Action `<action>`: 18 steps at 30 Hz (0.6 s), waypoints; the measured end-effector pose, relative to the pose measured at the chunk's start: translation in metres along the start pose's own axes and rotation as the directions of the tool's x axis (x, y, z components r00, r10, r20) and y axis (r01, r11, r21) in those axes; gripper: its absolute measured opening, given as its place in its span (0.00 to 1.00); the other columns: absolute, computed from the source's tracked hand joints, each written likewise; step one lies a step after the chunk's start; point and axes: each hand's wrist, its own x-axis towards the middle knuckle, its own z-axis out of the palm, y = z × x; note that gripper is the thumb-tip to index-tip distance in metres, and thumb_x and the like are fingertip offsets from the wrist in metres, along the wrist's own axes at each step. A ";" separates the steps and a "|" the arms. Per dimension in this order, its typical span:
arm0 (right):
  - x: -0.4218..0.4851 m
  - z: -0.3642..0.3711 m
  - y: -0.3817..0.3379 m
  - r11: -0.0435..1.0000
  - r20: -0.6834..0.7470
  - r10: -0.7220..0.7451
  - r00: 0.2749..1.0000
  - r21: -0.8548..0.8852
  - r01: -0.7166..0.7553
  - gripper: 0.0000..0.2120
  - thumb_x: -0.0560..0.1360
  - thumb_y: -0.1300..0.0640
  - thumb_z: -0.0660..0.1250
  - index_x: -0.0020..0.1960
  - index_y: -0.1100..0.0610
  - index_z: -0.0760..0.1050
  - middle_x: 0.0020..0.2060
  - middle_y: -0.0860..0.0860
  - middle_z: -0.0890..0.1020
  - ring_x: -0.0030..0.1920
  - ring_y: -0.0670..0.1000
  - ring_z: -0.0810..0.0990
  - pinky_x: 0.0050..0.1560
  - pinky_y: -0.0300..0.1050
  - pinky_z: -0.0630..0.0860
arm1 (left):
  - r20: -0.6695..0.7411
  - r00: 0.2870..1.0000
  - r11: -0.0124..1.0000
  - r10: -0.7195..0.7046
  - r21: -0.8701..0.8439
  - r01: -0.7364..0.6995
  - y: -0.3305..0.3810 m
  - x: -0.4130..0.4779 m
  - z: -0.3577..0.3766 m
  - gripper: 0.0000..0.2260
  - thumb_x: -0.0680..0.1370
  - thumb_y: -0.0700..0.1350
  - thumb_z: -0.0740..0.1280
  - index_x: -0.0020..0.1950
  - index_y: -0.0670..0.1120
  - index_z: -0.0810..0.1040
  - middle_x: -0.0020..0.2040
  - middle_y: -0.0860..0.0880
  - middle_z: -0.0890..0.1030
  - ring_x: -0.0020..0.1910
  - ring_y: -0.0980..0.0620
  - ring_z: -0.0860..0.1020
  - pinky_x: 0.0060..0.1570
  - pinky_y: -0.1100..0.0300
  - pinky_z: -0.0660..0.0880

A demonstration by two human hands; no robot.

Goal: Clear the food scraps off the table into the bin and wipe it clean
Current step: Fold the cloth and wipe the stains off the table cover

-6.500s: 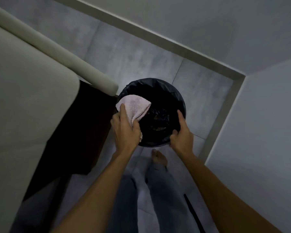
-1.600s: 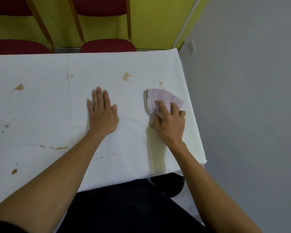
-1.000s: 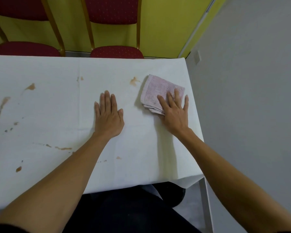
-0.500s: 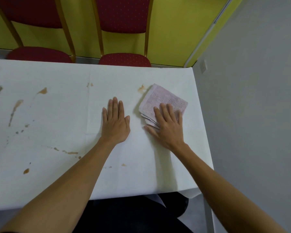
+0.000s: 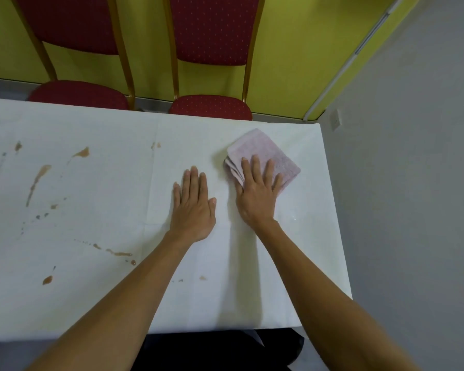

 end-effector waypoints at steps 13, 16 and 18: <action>0.023 -0.009 -0.002 0.999 0.032 0.038 0.999 0.003 -0.038 0.28 0.80 0.39 0.56 0.78 0.37 0.55 0.81 0.54 0.49 0.78 0.66 0.41 0.72 0.76 0.44 | -0.134 0.976 0.985 -0.170 -0.038 0.167 -0.037 0.001 -0.005 0.28 0.84 0.50 0.47 0.80 0.38 0.44 0.81 0.39 0.40 0.80 0.42 0.39 0.77 0.43 0.40; 0.022 -0.003 -0.028 0.993 0.009 -0.120 0.993 0.008 0.120 0.28 0.80 0.46 0.60 0.78 0.42 0.58 0.80 0.55 0.52 0.79 0.63 0.45 0.73 0.71 0.42 | -0.147 0.974 0.985 -0.170 -0.032 0.167 -0.035 0.002 -0.003 0.28 0.84 0.50 0.47 0.80 0.38 0.45 0.81 0.39 0.42 0.80 0.42 0.40 0.77 0.43 0.41; 0.013 -0.002 -0.023 0.976 -0.035 -0.214 0.976 0.023 0.215 0.28 0.78 0.55 0.61 0.78 0.46 0.61 0.80 0.55 0.56 0.79 0.62 0.48 0.75 0.69 0.44 | -0.152 0.974 0.986 -0.167 -0.031 0.164 -0.036 0.002 -0.002 0.28 0.84 0.50 0.47 0.80 0.38 0.45 0.81 0.39 0.42 0.80 0.43 0.40 0.77 0.43 0.42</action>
